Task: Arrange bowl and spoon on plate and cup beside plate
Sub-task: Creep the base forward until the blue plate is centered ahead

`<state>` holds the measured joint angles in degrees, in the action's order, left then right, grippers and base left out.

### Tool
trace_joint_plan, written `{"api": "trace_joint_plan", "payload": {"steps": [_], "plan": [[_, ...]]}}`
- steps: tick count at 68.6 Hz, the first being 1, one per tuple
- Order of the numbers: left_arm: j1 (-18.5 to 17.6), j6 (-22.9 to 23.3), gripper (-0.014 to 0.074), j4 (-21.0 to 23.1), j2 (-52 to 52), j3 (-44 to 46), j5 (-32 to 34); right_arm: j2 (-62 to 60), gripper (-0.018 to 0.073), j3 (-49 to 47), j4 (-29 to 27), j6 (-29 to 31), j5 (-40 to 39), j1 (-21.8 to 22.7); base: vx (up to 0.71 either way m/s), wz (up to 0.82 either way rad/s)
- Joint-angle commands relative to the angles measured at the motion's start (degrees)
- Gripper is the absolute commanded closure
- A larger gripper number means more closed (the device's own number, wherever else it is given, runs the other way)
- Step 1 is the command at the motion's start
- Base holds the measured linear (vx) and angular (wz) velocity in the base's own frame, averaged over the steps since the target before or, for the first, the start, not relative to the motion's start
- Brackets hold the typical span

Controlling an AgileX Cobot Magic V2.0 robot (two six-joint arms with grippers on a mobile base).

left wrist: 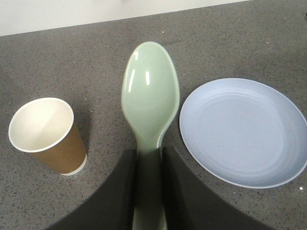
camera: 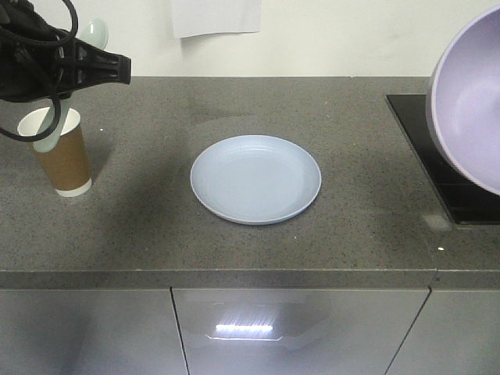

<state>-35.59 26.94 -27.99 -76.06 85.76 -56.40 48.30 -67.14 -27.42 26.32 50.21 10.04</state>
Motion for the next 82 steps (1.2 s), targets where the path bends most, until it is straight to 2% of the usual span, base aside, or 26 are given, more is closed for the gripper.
{"api": "trace_joint_plan", "payload": {"steps": [1, 82], "plan": [[0.06, 0.09, 0.0602, -1.79, 1.64, 1.13, 2.67, -0.12, 0.0564, -1.32, -1.35, 0.39, -3.74, 0.25, 0.05, 0.01], [0.06, 0.09, 0.0602, -1.79, 1.64, 1.13, 2.67, -0.12, 0.0564, -1.32, -1.35, 0.39, -3.74, 0.25, 0.03, 0.01]]}}
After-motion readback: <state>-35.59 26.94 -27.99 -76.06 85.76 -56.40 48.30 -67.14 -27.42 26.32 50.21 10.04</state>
